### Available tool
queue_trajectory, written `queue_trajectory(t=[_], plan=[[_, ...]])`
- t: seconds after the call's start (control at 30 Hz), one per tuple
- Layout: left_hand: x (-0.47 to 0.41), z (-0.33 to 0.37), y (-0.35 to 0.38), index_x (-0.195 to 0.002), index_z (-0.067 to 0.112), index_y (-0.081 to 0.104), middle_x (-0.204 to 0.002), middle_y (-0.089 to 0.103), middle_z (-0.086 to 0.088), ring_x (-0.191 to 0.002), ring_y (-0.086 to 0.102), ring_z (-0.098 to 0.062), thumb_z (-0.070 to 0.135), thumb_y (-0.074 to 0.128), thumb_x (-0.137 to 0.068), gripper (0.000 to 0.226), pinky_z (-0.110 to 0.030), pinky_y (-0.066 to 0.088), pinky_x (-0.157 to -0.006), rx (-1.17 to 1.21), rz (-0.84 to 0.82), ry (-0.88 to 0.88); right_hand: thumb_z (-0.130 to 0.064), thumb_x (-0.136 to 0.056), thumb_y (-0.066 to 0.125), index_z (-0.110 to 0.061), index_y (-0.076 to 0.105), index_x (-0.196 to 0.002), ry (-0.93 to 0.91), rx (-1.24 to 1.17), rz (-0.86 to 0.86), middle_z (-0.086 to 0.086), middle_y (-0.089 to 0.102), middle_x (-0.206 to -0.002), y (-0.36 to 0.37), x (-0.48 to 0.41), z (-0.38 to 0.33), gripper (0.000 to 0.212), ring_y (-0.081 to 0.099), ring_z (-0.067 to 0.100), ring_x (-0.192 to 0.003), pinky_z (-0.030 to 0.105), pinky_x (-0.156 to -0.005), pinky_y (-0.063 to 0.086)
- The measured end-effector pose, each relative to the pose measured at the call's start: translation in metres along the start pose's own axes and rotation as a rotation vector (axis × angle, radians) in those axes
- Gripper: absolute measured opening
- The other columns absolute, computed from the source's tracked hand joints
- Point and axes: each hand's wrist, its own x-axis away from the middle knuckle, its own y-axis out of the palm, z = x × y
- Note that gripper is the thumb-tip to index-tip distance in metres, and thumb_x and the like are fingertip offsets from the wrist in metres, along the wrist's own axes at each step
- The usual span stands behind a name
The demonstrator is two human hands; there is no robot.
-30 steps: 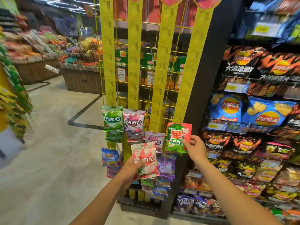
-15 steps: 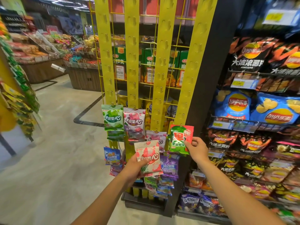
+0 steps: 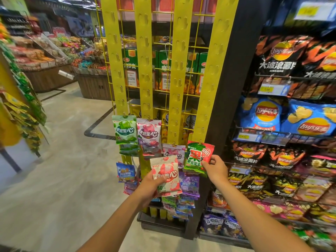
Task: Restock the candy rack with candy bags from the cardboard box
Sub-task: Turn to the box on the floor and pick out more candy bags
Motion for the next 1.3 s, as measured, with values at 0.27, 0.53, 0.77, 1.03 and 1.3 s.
queue_trajectory(t=[0.27, 0.53, 0.77, 1.03, 1.3], plan=[[0.001, 0.003, 0.005, -0.131, 0.02, 0.058, -0.121, 0.077, -0.008, -0.112, 0.074, -0.03, 0.011, 0.065, -0.102, 0.031, -0.056, 0.06, -0.095, -0.012, 0.0, 0.008, -0.028, -0.091, 0.077, -0.014, 0.057, -0.128, 0.009, -0.042, 0.019, 0.001, 0.064, -0.114, -0.005, 0.005, 0.004, 0.044, 0.063, 0.015, -0.094, 0.028, -0.075, 0.05], [0.0, 0.025, 0.005, -0.131, 0.021, 0.058, -0.121, 0.077, -0.009, -0.116, 0.071, -0.033, 0.012, 0.067, -0.101, 0.032, -0.059, 0.056, -0.1, -0.03, -0.008, 0.047, -0.021, -0.093, 0.073, -0.017, 0.054, -0.105, -0.167, -0.073, 0.046, 0.007, 0.06, -0.098, -0.003, 0.026, -0.013, 0.022, 0.064, 0.021, -0.087, 0.024, -0.069, 0.048], [-0.007, 0.061, 0.002, -0.132, 0.019, 0.057, -0.116, 0.078, -0.009, -0.111, 0.074, -0.03, 0.014, 0.069, -0.099, 0.035, -0.045, 0.063, -0.083, -0.006, -0.002, 0.111, -0.031, -0.098, 0.066, -0.033, 0.063, -0.107, -0.246, -0.14, -0.283, -0.007, 0.067, -0.111, 0.026, 0.037, -0.061, 0.01, 0.068, 0.012, -0.102, 0.042, -0.087, 0.061], [-0.02, 0.125, -0.021, -0.131, 0.011, 0.058, -0.114, 0.078, -0.015, -0.105, 0.075, -0.038, 0.013, 0.065, -0.101, 0.031, -0.055, 0.06, -0.09, 0.033, 0.1, 0.25, -0.023, -0.098, 0.066, -0.019, 0.064, -0.123, -0.23, -0.209, -0.367, 0.002, 0.071, -0.11, 0.053, 0.021, -0.125, 0.025, 0.071, 0.015, -0.092, 0.034, -0.077, 0.061], [-0.047, 0.181, -0.031, -0.118, 0.012, 0.065, -0.115, 0.076, -0.014, -0.097, 0.077, -0.036, 0.024, 0.059, -0.106, 0.018, -0.043, 0.062, -0.066, -0.067, 0.312, 0.376, -0.025, -0.095, 0.07, -0.019, 0.066, -0.118, -0.275, -0.259, -0.302, 0.0, 0.073, -0.108, 0.071, -0.013, -0.178, 0.024, 0.071, 0.019, -0.089, 0.041, -0.082, 0.061]])
